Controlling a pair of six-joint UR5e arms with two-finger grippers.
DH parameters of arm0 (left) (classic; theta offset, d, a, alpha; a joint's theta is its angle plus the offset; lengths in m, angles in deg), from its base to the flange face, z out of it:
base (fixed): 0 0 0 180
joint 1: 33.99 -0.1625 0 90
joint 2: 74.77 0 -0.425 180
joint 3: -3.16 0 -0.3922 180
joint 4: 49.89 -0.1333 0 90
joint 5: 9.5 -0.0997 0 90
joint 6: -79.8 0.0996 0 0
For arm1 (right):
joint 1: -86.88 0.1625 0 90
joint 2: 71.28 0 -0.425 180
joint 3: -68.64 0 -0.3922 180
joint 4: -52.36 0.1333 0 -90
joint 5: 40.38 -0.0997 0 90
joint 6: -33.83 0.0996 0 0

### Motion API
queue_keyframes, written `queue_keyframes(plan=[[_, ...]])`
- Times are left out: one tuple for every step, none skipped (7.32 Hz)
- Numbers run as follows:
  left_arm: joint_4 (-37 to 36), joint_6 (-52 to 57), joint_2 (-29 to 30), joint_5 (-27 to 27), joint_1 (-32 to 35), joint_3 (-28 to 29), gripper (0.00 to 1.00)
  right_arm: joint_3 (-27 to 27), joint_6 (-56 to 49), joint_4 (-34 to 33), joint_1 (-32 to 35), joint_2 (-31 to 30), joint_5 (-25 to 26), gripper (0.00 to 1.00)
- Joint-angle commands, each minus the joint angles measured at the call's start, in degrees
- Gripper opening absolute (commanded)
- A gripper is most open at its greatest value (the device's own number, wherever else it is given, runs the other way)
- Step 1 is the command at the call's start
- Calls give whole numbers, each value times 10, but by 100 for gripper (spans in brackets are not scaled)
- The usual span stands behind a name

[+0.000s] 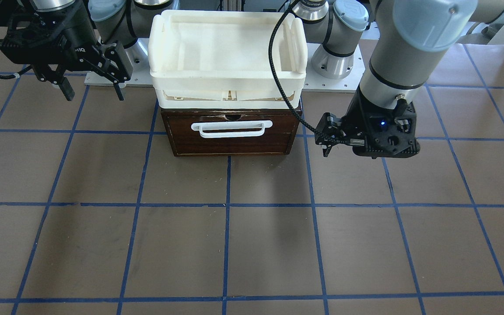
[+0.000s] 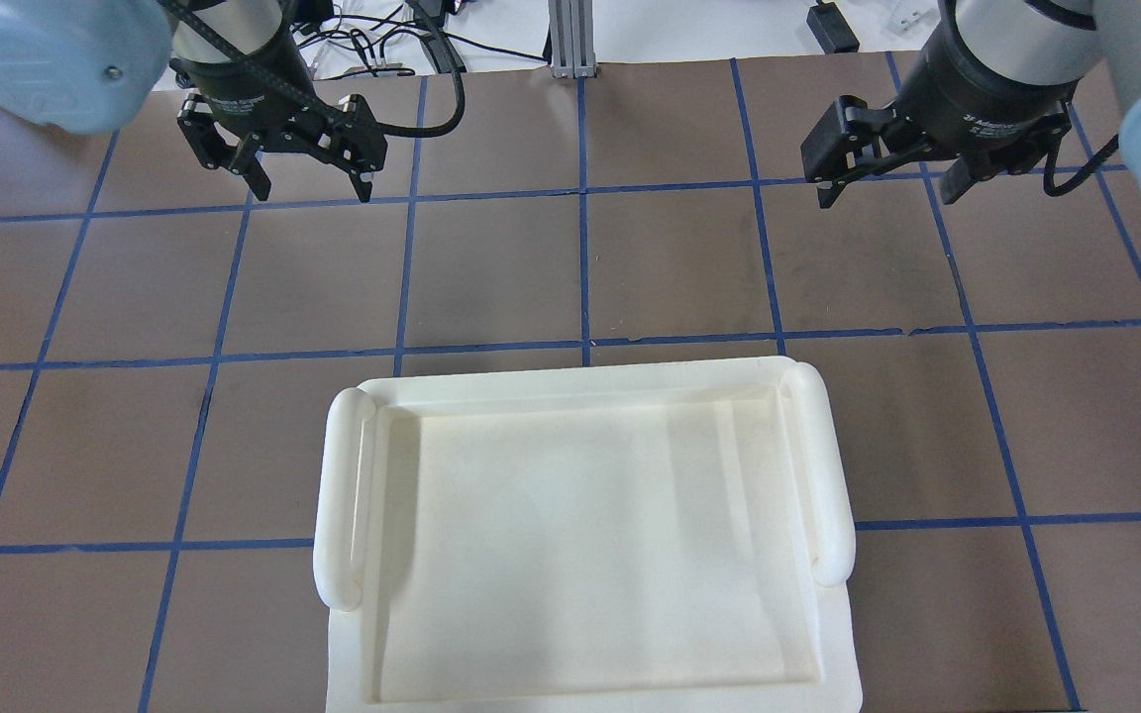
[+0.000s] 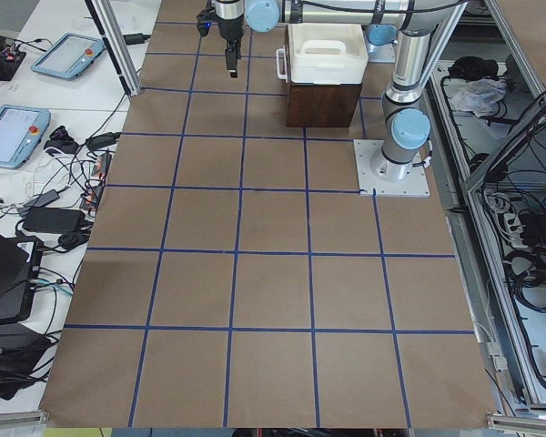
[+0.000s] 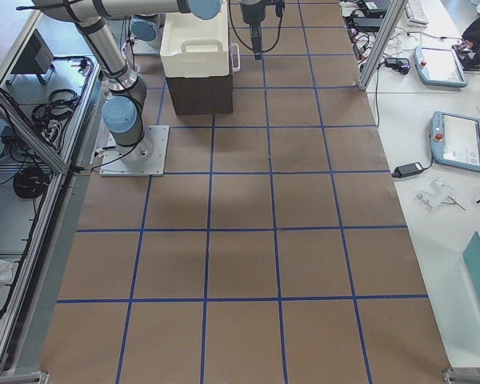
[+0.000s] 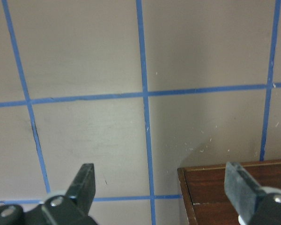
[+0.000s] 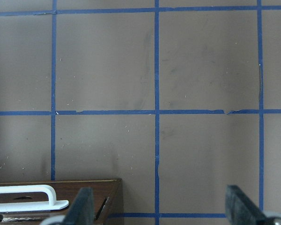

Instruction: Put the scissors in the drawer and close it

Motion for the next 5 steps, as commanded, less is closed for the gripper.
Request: queue_keyframes(plan=[[-43, -7, -28, 2, -5, 0, 100, 0, 0, 0, 0, 0, 0, 100], [-18, -7, -43, 9, 3, -3, 100, 0, 0, 1, 0, 0, 2, 100], [0, -6, -61, 21, 4, -9, 100, 0, -1, 1, 0, 0, 2, 100], [3, -1, -71, 20, 4, -20, 100, 0, -1, 1, 0, 0, 2, 100], [3, 0, -77, 21, 4, -26, 100, 0, 0, 1, 0, 0, 2, 100]])
